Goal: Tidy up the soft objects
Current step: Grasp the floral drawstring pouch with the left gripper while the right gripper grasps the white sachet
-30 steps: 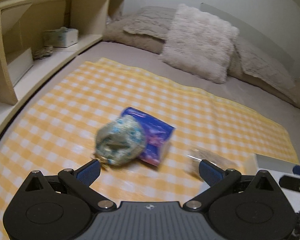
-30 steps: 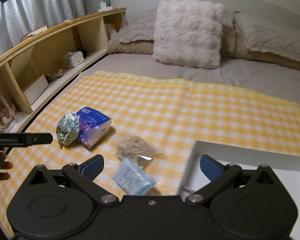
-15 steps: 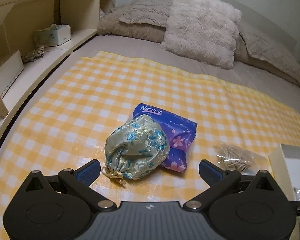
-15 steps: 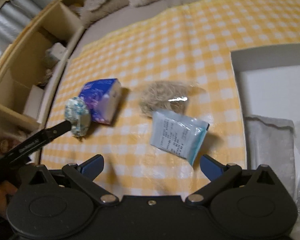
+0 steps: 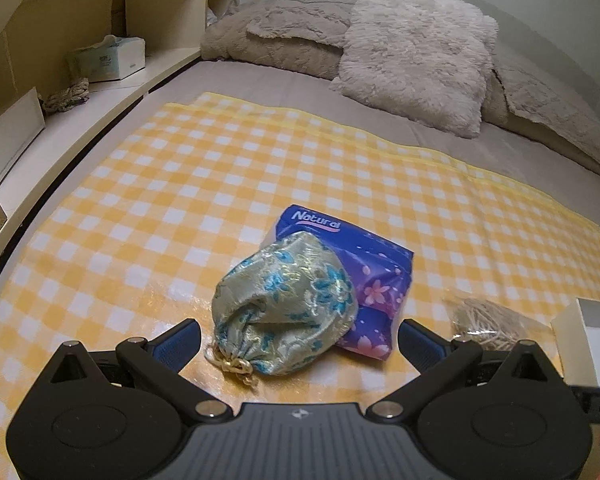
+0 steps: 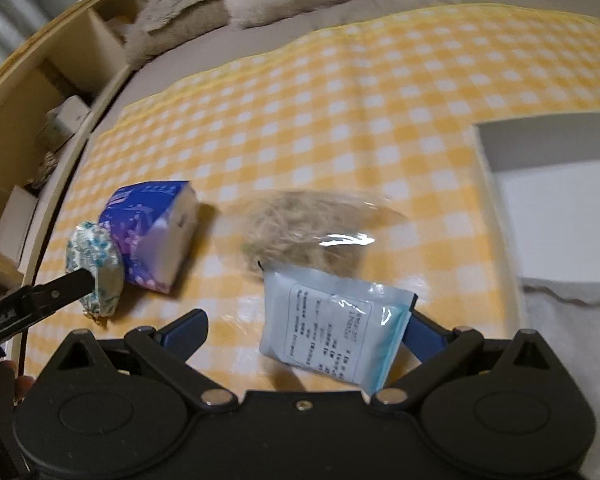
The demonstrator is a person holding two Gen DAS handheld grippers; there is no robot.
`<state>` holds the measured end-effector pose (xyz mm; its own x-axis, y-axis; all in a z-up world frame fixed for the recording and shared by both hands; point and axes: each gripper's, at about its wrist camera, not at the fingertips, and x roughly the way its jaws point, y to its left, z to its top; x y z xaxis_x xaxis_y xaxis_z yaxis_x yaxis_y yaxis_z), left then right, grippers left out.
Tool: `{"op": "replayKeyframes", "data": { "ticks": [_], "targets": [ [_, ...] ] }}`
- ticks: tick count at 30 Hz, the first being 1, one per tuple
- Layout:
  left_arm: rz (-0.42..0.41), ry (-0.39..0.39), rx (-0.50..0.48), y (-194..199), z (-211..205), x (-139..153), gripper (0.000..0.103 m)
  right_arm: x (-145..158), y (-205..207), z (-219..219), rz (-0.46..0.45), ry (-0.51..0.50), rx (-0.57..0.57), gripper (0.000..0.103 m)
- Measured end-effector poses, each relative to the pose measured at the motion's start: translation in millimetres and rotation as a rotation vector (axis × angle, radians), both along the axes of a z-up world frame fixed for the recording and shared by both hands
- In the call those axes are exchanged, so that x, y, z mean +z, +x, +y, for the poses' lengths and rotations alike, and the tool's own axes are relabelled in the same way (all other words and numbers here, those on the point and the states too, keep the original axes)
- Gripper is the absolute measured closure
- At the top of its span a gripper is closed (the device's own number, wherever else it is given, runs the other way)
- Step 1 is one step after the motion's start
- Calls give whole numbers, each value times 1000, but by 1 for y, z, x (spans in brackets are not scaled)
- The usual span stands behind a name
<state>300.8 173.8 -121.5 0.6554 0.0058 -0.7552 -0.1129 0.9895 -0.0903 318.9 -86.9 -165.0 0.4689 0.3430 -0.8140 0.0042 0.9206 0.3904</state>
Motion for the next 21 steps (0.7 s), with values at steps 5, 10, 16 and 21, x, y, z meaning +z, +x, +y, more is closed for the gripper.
{"op": "replayKeyframes", "data": {
  "ticks": [5,10,16,21],
  "targets": [
    [7,5,17,6,6,-5,0,-4,7,23,-19,22,142,0],
    [10,5,25,12,11,-11,0,-13,8,38,-22,-23,176,0],
    [7,20,21,17,10,-14,0,-22,6,61,-76,-110,255,1],
    [-3,17,1,18,8,-15,0,-20,0,73,-131,-218,436,23]
  ]
}}
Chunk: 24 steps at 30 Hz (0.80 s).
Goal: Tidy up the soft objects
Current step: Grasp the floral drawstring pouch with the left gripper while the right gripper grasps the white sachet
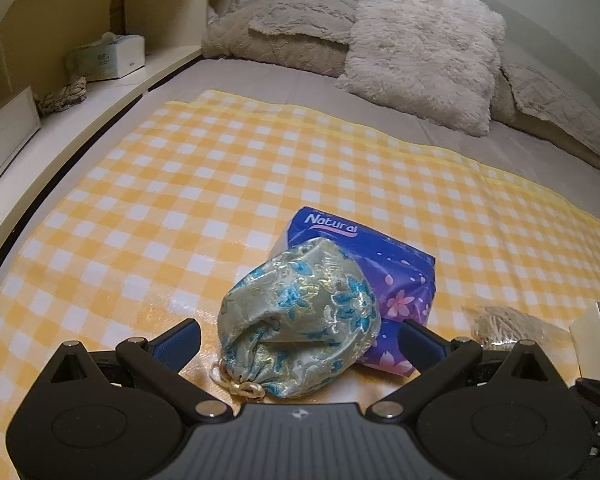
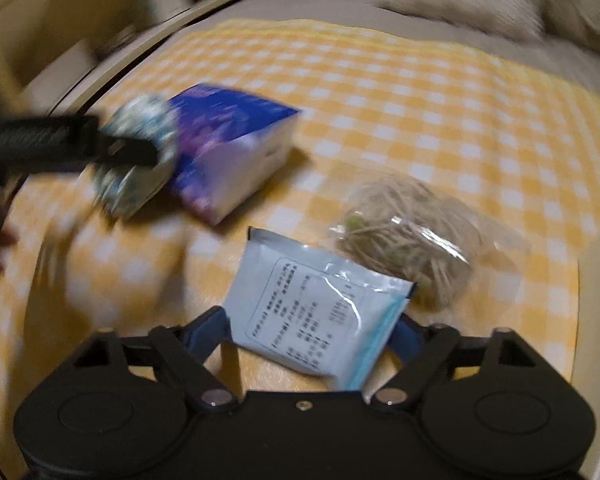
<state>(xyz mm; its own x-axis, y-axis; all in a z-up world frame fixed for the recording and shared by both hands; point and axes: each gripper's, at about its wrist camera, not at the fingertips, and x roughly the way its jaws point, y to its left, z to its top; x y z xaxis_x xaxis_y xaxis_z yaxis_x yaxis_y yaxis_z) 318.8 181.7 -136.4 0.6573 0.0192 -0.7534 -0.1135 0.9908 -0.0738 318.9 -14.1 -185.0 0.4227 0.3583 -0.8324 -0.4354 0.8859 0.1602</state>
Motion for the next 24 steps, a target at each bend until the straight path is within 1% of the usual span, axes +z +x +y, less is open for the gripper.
{"op": "replayKeyframes", "data": {
  "ticks": [1,3,4,7,8,10,11,12,13,14,15,16,17,18,19,21,22,23,24],
  "targets": [
    [-2,5,-11,0,-1,0,0,2,0,0,7,3,41,25],
    [-11,31,-39,1,-4,-2,0,6,-1,-1,28,9,126,35],
    [-13,45,-50,1,-5,-3,0,8,-2,-2,32,3,170,38],
    [-15,90,-94,3,-8,-7,0,12,-8,-1,37,-42,319,50],
    [-16,105,-109,3,-9,-9,0,11,-10,-2,47,-60,353,56],
    [-17,141,-137,4,-10,-13,0,13,-11,-6,37,-86,372,55],
    [-18,154,-149,5,-10,-14,0,14,-10,-8,34,-101,352,52],
    [-17,158,-159,6,-9,-16,0,16,-9,-11,34,-109,319,42],
    [-15,158,-166,7,-9,-17,0,19,-8,-14,33,-108,279,35],
    [-13,156,-170,9,-8,-18,0,23,-7,-17,31,-101,228,22],
    [-12,154,-173,10,-7,-20,0,26,-7,-19,32,-91,181,15],
    [-8,154,-180,11,-7,-22,0,29,-8,-22,42,-75,141,13],
    [-4,158,-186,13,-7,-23,0,30,-8,-24,64,-49,96,8],
    [1,165,-194,14,-8,-24,0,31,-8,-27,96,-13,43,5],
    [4,172,-201,15,-9,-25,2,30,-10,-32,136,30,-15,5],
    [9,172,-206,16,-9,-26,12,26,-14,-36,209,131,-101,5],
    [11,164,-204,17,-9,-25,17,25,-15,-37,229,185,-131,5],
    [12,156,-200,18,-9,-24,18,24,-17,-37,232,216,-159,5],
    [12,153,-190,19,-8,-23,20,23,-19,-32,220,219,-179,5]
  ]
}}
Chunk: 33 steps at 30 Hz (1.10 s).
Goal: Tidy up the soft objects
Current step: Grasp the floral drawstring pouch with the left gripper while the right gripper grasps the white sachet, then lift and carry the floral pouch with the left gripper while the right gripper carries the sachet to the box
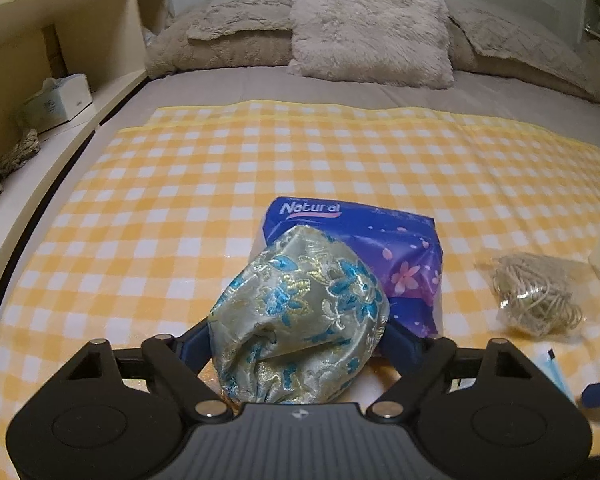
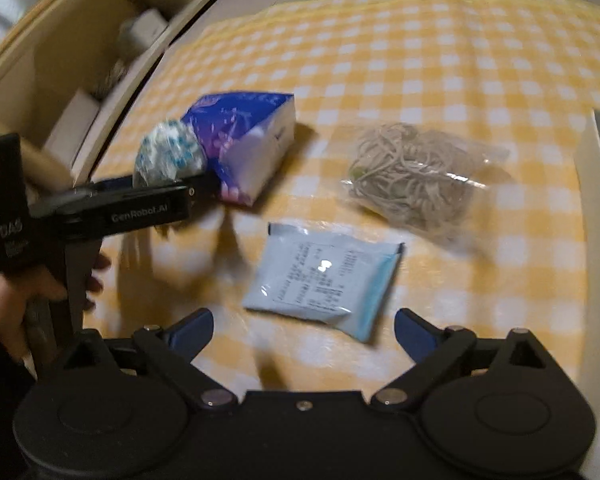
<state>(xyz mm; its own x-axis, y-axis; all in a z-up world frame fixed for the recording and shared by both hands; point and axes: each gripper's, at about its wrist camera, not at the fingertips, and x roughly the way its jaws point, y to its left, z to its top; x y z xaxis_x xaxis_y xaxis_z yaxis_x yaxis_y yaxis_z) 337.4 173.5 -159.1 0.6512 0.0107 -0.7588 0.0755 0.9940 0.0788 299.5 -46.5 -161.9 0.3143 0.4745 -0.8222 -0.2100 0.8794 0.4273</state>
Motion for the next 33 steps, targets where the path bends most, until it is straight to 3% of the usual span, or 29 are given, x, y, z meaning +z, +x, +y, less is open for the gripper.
{"op": "replayKeyframes", "data": {
  "ticks": [5,8,13,20,23,27,33],
  "targets": [
    [6,-1,28,2,0,3,28,-14,-6,25,-87,-138,-111,0],
    [13,-14,43,2,1,6,31,-19,-5,32,-94,-144,-205,0],
    [28,-44,76,-1,1,9,32,-20,1,46,-116,-107,-236,0],
    [55,-86,119,-10,12,15,34,-26,-10,65,-221,-258,-21,0],
    [60,-103,140,-15,17,18,34,-23,-9,58,-209,-248,52,3],
    [53,-123,160,-24,21,25,34,-15,-10,47,-211,-229,123,19],
    [31,-144,163,-35,16,41,35,-5,-14,44,-212,-188,201,23]
  ]
}}
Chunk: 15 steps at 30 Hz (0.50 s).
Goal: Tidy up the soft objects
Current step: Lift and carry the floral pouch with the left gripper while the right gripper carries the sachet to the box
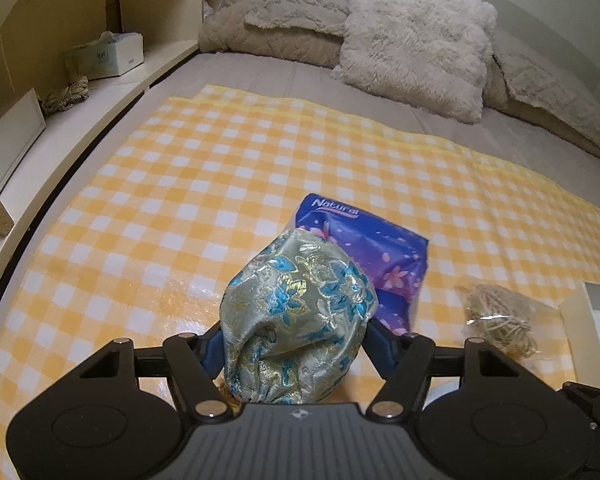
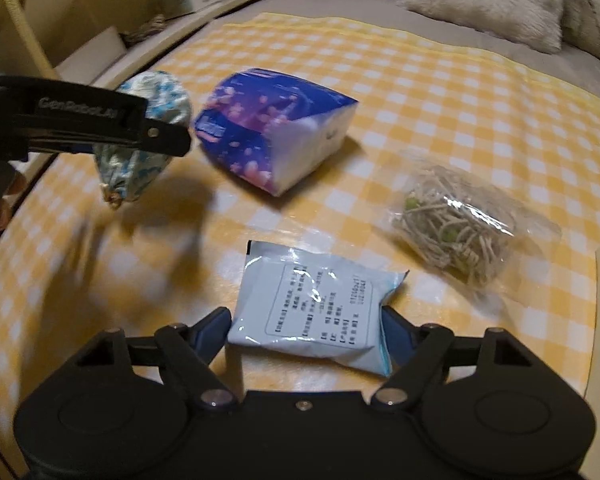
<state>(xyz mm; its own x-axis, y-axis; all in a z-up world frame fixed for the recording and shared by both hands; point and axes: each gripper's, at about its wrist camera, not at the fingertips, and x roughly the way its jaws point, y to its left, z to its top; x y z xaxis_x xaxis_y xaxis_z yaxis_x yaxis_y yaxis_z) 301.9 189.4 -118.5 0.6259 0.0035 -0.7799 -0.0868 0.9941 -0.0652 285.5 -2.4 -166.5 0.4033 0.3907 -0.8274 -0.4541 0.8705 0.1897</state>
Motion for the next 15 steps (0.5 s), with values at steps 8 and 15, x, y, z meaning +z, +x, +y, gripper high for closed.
{"op": "replayKeyframes", "data": {
  "ticks": [8,15],
  "targets": [
    [-23,10,-20,-19,-16,22,35,36,-11,-16,-65,38,28,22],
    [-73,-20,-43,-43,-27,48,35,63,-16,-47,-133,60,3,22]
  ]
}}
